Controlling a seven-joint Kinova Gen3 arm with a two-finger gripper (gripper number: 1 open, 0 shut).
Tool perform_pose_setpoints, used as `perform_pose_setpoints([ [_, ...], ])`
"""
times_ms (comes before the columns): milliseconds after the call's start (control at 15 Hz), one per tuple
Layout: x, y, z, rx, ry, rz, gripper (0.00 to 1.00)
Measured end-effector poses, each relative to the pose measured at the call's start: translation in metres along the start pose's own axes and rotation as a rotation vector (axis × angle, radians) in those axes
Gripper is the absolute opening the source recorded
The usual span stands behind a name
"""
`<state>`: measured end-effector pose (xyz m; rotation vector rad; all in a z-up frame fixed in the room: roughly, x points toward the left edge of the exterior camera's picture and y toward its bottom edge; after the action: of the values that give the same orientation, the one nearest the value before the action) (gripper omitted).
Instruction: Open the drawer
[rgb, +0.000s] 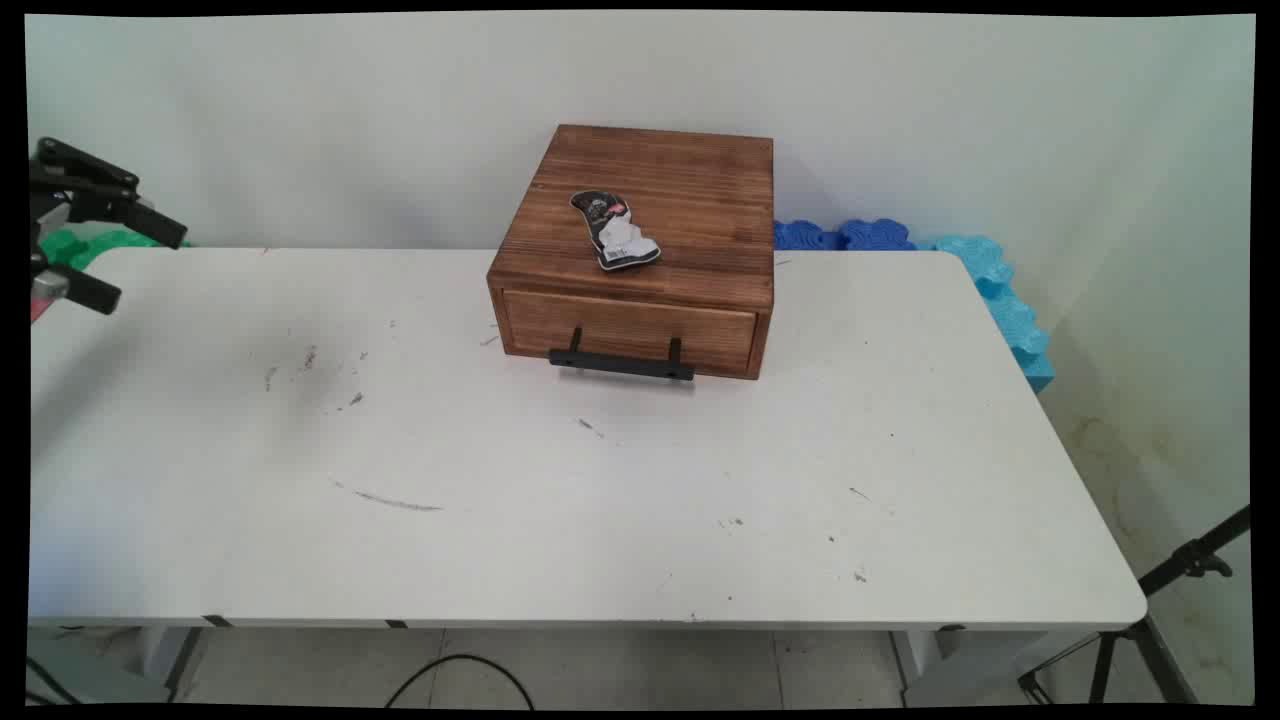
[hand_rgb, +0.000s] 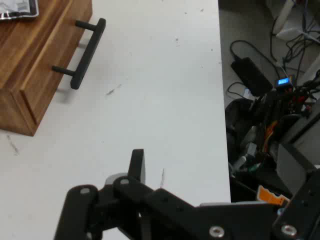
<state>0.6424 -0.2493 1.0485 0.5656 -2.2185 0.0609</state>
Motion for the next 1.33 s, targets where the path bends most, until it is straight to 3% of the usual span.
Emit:
perform_pose_setpoints([
  [267,0.010,-0.001,0.010,0.009,0.017,-0.021,1.00],
  [600,0.067,-0.008,0.066,0.030,0.020,0.002,1.00],
  [933,0.127,-0.021,0.150,0.062,-0.069,0.068,1.00],
  [1333,0.151,-0.035,0.240,0.091,-0.202,0.198,1.00],
])
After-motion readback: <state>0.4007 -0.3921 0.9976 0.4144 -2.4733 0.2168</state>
